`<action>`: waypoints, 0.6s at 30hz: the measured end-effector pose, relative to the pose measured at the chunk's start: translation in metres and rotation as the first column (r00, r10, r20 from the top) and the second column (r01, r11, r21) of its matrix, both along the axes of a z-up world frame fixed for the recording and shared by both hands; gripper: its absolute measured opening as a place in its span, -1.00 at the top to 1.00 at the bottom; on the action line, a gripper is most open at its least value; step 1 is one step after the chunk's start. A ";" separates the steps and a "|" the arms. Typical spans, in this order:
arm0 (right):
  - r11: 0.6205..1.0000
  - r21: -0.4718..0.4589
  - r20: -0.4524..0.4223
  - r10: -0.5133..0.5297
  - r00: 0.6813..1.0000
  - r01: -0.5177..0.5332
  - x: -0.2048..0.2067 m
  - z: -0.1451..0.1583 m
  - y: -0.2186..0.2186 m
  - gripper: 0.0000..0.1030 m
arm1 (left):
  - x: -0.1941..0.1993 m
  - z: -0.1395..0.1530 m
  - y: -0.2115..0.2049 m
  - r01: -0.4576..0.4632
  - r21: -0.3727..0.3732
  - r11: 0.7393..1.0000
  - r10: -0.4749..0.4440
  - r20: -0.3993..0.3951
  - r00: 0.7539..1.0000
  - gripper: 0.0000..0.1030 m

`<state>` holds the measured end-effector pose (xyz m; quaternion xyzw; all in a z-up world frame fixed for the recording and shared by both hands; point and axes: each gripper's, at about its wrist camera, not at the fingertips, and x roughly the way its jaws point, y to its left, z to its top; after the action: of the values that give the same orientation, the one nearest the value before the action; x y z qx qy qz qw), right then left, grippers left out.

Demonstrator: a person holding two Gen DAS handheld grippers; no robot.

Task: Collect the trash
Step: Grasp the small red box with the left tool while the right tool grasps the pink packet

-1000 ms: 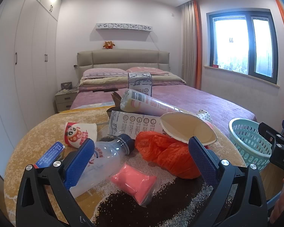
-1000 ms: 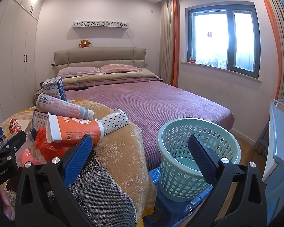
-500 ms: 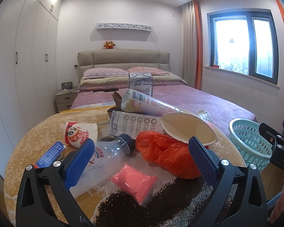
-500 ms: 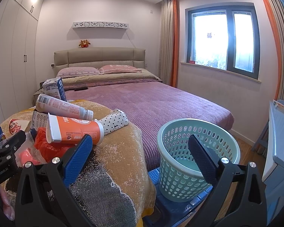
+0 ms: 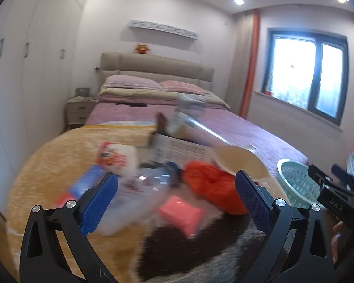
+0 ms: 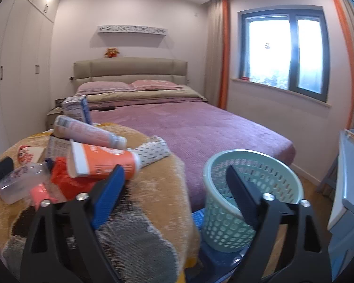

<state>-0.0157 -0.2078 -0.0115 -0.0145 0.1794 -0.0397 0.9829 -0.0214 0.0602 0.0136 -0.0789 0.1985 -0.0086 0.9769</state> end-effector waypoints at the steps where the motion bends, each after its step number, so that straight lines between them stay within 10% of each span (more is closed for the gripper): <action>1: 1.000 -0.002 -0.003 0.015 1.000 -0.015 0.000 0.001 0.003 -0.30 | 0.000 0.002 0.008 -0.012 0.001 1.000 0.012 -0.013 1.000 -0.85; 6: 0.993 0.007 -0.032 0.114 0.993 -0.114 0.004 0.003 0.021 0.29 | -0.001 0.004 0.059 -0.123 0.040 0.992 0.127 -0.110 0.986 -0.80; 18: 0.918 0.096 -0.133 0.396 0.909 -0.385 0.022 0.008 0.093 0.32 | 0.024 -0.023 0.109 -0.051 -0.002 0.999 0.047 -0.329 0.943 -0.42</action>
<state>0.0064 -0.1146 -0.0031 -0.0200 0.2473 0.1649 0.9546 0.0022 0.1691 -0.0098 -0.0892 0.3565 0.0280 0.9296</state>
